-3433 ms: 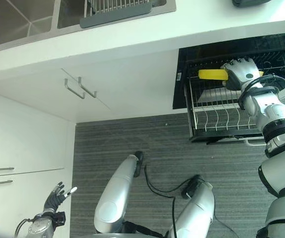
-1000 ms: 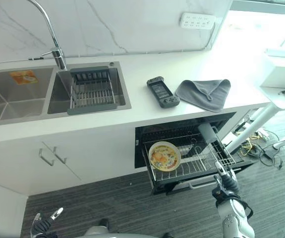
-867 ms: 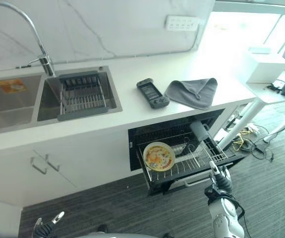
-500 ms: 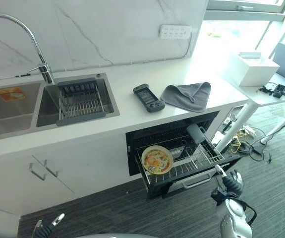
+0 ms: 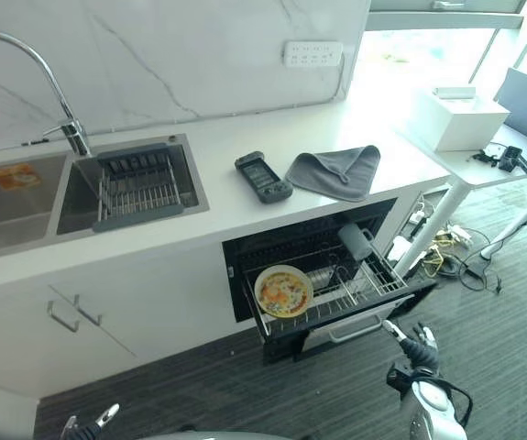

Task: Place the dishes in the dishwasher.

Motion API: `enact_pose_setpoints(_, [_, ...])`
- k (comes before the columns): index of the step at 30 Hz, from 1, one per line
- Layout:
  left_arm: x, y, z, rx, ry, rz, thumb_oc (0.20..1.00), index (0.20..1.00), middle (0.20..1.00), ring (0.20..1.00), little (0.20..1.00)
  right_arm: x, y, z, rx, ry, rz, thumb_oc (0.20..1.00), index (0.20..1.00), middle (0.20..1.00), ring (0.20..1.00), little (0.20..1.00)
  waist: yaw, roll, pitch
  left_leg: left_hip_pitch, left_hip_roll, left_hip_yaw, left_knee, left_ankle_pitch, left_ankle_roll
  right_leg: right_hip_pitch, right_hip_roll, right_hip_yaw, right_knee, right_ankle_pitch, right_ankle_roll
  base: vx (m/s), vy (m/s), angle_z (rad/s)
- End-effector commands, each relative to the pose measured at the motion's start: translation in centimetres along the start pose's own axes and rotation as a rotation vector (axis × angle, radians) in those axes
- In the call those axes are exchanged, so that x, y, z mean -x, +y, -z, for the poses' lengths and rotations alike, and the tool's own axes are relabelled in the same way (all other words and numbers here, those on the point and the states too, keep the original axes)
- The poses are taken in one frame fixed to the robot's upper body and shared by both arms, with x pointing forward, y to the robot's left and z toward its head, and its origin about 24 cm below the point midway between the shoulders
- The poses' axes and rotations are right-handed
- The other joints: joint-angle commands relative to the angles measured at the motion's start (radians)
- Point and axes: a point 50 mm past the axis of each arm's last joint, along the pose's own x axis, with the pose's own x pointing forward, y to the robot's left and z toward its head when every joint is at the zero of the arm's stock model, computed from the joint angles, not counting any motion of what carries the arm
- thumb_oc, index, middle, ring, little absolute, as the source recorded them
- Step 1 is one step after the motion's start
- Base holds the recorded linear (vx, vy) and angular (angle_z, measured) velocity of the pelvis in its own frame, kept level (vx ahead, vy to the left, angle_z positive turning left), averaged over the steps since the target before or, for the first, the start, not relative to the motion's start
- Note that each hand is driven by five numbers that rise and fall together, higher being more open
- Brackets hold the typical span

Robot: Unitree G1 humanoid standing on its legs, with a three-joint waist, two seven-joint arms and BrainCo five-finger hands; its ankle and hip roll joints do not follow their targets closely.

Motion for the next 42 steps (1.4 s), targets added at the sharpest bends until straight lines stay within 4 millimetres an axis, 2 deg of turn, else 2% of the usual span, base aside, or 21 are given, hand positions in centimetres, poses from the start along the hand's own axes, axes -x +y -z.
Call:
enact_pose_setpoints(1, [-0.9,1.0,-2.7,0.018,-0.107,-0.004,1.000,1.000,1.000,1.000,1.000,-0.3,0.3,-4.5,-0.041,-0.190,-0.016,1.000,1.000,1.000,1.000,1.000,0.025,-0.011,0.048,0.024,-0.030,0.045,-0.178,0.046,0.039,0.051,-0.035,0.013,0.007,0.030,0.040,0.20,0.162,0.30])
enact_pose_setpoints(3, [-0.8,0.6,-2.3,-0.008,-0.099,0.011,1.000,1.000,1.000,1.000,1.000,0.0,0.2,-4.4,-0.043,-0.210,-0.009,1.000,1.000,1.000,1.000,1.000,0.030,-0.010,0.051,-0.014,-0.052,0.102,-0.235,0.091,0.044,0.082,-0.033,0.009,0.007,0.019,0.050,0.23,0.254,0.45])
enact_pose_setpoints(4, [-0.9,0.5,-2.3,-0.021,-0.093,0.011,1.000,1.000,1.000,1.000,1.000,0.0,0.0,-4.5,-0.041,-0.223,-0.014,1.000,1.000,1.000,1.000,1.000,0.029,-0.014,0.048,-0.028,-0.059,0.108,-0.237,0.094,0.049,0.095,-0.035,0.012,0.007,0.011,0.053,0.30,0.383,0.39])
enact_pose_setpoints(6, [-1.1,0.3,-2.5,-0.033,-0.086,-0.006,1.000,1.000,1.000,1.000,1.000,0.1,-0.4,-4.8,-0.035,-0.233,-0.036,1.000,1.000,1.000,1.000,1.000,0.029,-0.024,0.030,-0.031,-0.099,0.075,-0.251,0.076,0.067,0.117,-0.054,0.033,0.007,0.001,0.073,0.32,0.443,0.26])
enact_pose_setpoints(9, [-1.8,0.7,-4.0,-0.022,-0.118,-0.022,1.000,1.000,1.000,1.000,1.000,0.4,-0.6,-5.0,-0.040,-0.265,-0.029,1.000,1.000,1.000,1.000,1.000,0.024,-0.043,0.007,-0.006,-0.141,0.073,-0.264,0.048,0.099,0.132,-0.084,0.029,0.013,0.006,0.099,0.26,0.361,-0.34])
enact_pose_setpoints(11, [-2.1,0.8,-4.9,-0.025,-0.144,-0.025,1.000,1.000,1.000,1.000,1.000,0.5,-0.9,-5.2,-0.047,-0.290,-0.002,1.000,1.000,1.000,1.000,1.000,0.023,-0.055,-0.002,0.005,-0.168,0.056,-0.266,0.033,0.120,0.117,-0.110,0.039,0.081,0.014,0.106,0.23,0.325,-0.30])
enact_pose_setpoints(13, [-2.3,0.9,-5.4,-0.026,-0.152,-0.028,1.000,1.000,1.000,1.000,1.000,0.3,-0.8,-5.9,-0.066,-0.307,0.037,1.000,1.000,1.000,1.000,1.000,0.019,-0.051,-0.008,0.025,-0.193,0.027,-0.266,0.015,0.151,0.036,-0.146,0.072,0.261,0.071,0.107,0.21,0.355,-0.24])
enact_pose_setpoints(14, [-2.3,0.9,-5.6,-0.027,-0.156,-0.033,1.000,1.000,1.000,1.000,1.000,0.2,-0.3,-6.1,-0.076,-0.307,0.039,1.000,1.000,1.000,1.000,1.000,0.007,-0.039,-0.006,0.046,-0.196,0.010,-0.266,0.001,0.166,-0.029,-0.143,0.102,0.347,0.097,0.102,0.17,0.250,-0.55])
enact_pose_setpoints(15, [-2.4,0.9,-5.8,-0.034,-0.159,-0.033,1.000,1.000,1.000,1.000,1.000,0.1,0.0,-6.1,-0.074,-0.305,0.041,1.000,1.000,1.000,1.000,1.000,-0.001,-0.037,-0.005,0.055,-0.197,0.008,-0.266,-0.005,0.171,-0.061,-0.134,0.116,0.357,0.103,0.098,0.13,0.078,-0.34])
enact_pose_setpoints(18, [-2.5,0.4,-6.4,-0.042,-0.175,-0.035,1.000,1.000,1.000,1.000,1.000,-0.1,0.0,-5.7,-0.116,-0.290,0.070,1.000,1.000,1.000,1.000,1.000,-0.017,-0.041,0.002,0.065,-0.194,-0.003,-0.266,-0.017,0.166,-0.079,-0.104,0.113,0.233,0.083,0.082,0.08,-0.097,0.07])
enact_pose_setpoints(20, [-2.6,0.4,-6.8,-0.040,-0.183,-0.039,1.000,1.000,1.000,1.000,1.000,-0.1,-0.5,-5.3,-0.143,-0.275,0.078,1.000,1.000,1.000,1.000,1.000,-0.026,-0.050,0.010,0.072,-0.194,-0.003,-0.266,-0.034,0.164,-0.088,-0.110,0.121,0.148,0.115,0.088,0.04,-0.234,0.21])
enact_pose_setpoints(21, [-2.6,0.5,-7.1,-0.044,-0.187,-0.044,1.000,1.000,1.000,1.000,1.000,0.0,-0.5,-4.8,-0.157,-0.264,0.080,1.000,1.000,1.000,1.000,1.000,-0.038,-0.057,0.017,0.081,-0.188,-0.005,-0.266,-0.050,0.162,-0.109,-0.120,0.134,0.110,0.159,0.096,0.03,-0.304,0.29])
enact_pose_setpoints(22, [-2.6,0.6,-7.3,-0.048,-0.189,-0.046,1.000,1.000,1.000,1.000,1.000,0.1,-0.6,-4.7,-0.162,-0.261,0.083,1.000,1.000,1.000,1.000,1.000,-0.042,-0.060,0.021,0.085,-0.185,-0.006,-0.266,-0.057,0.162,-0.120,-0.126,0.140,0.112,0.175,0.101,0.03,-0.391,0.34])
enact_pose_setpoints(26, [-2.7,0.8,-6.9,-0.069,-0.155,-0.062,1.000,1.000,1.000,1.000,1.000,-0.5,-1.0,-4.3,-0.132,-0.228,0.160,1.000,1.000,1.000,1.000,1.000,-0.027,-0.067,0.014,0.103,-0.132,0.030,-0.266,-0.067,0.136,-0.073,-0.108,0.086,0.018,0.140,0.108,0.01,-0.348,0.25])
enact_pose_setpoints(27, [-2.7,0.9,-6.6,-0.067,-0.142,-0.062,1.000,1.000,1.000,1.000,1.000,-0.6,-1.1,-4.3,-0.131,-0.217,0.168,1.000,1.000,1.000,1.000,1.000,-0.026,-0.067,0.010,0.107,-0.124,0.036,-0.266,-0.066,0.131,-0.069,-0.105,0.081,0.011,0.136,0.109,0.03,-0.342,0.07])
enact_pose_setpoints(28, [-2.4,0.8,-5.0,-0.107,-0.100,-0.050,1.000,1.000,1.000,1.000,1.000,-0.9,-1.7,-4.0,-0.123,-0.178,0.217,1.000,1.000,1.000,1.000,1.000,-0.028,-0.060,-0.003,0.115,-0.095,0.045,-0.266,-0.060,0.113,-0.061,-0.091,0.088,0.007,0.113,0.106,0.04,-0.282,-0.03])
enact_pose_setpoints(34, [-1.6,-0.6,-2.5,-0.180,-0.031,0.017,1.000,1.000,1.000,1.000,1.000,-1.0,-2.8,-2.5,-0.137,-0.104,0.324,1.000,1.000,1.000,1.000,1.000,-0.049,-0.039,-0.010,0.131,-0.068,0.054,-0.266,-0.053,0.093,-0.042,-0.075,0.104,0.007,0.080,0.087,0.00,-0.145,-0.14])
enact_pose_setpoints(39, [-1.6,-0.6,-2.1,-0.176,-0.007,0.011,1.000,1.000,1.000,1.000,1.000,-1.2,-3.3,-1.6,-0.122,-0.059,0.400,1.000,1.000,1.000,1.000,1.000,-0.067,-0.021,-0.014,0.147,-0.061,0.051,-0.266,-0.060,0.086,-0.033,-0.068,0.119,0.007,0.068,0.082,-0.02,-0.058,0.06])
enact_pose_setpoints(42, [-1.9,-0.3,-2.5,-0.170,-0.003,-0.009,1.000,1.000,1.000,1.000,1.000,-1.4,-3.5,0.6,-0.136,0.046,0.443,1.000,1.000,1.000,1.000,1.000,-0.073,-0.012,-0.021,0.158,-0.060,0.048,-0.266,-0.067,0.084,-0.025,-0.063,0.125,0.007,0.060,0.079,-0.02,-0.058,-0.02])
